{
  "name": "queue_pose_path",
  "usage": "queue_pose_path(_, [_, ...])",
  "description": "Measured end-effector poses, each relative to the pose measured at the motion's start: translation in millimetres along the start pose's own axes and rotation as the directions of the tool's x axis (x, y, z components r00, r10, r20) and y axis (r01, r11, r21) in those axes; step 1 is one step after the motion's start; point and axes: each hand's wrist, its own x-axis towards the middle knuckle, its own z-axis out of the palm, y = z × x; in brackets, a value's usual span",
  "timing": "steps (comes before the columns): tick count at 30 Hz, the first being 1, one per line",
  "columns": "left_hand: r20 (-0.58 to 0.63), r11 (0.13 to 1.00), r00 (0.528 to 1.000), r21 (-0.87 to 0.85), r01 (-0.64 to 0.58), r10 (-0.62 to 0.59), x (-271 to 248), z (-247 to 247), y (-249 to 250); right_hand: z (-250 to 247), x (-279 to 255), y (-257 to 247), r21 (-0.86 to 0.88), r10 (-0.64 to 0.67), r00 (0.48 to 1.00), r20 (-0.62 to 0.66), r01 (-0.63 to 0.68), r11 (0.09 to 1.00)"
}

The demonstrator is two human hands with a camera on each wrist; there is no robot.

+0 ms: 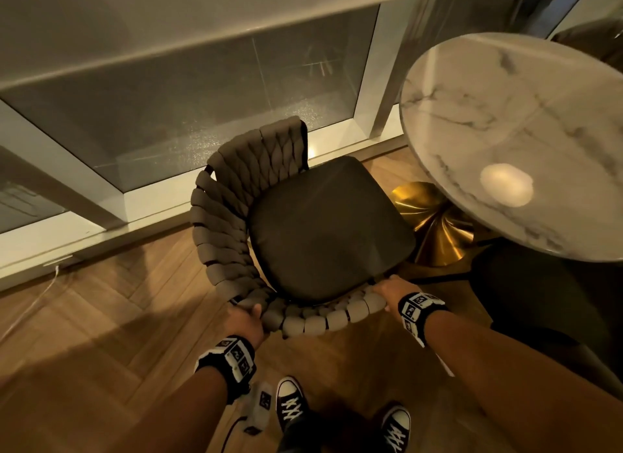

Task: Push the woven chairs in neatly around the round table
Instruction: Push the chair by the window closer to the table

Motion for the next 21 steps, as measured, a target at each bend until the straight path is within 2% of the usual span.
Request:
queue_pose_path(4, [0.043,0.999,0.999,-0.037,-0.019,0.021,-7,7,18,9,-5,18,0.016,0.040,0.999,0.012,-0.041,0.999])
queue_pose_path(8, [0.058,0.979,0.997,-0.197,-0.048,0.060,-9,23,23,16,-15,34,0.073,0.084,0.996,-0.016,-0.083,0.994])
queue_pose_path(12, [0.032,0.935,0.999,-0.355,0.022,-0.012,-8,38,21,28,-25,40,0.134,0.165,0.978,-0.125,-0.148,0.980])
queue_pose_path(17, [0.048,0.942,0.998,-0.331,0.057,-0.044,-11,42,19,39,-20,46,0.124,0.211,0.970,-0.119,-0.196,0.973])
queue_pose_path(21, [0.061,0.972,0.998,-0.234,-0.013,0.028,-11,42,26,32,-11,53,0.133,0.219,0.969,-0.119,-0.203,0.970])
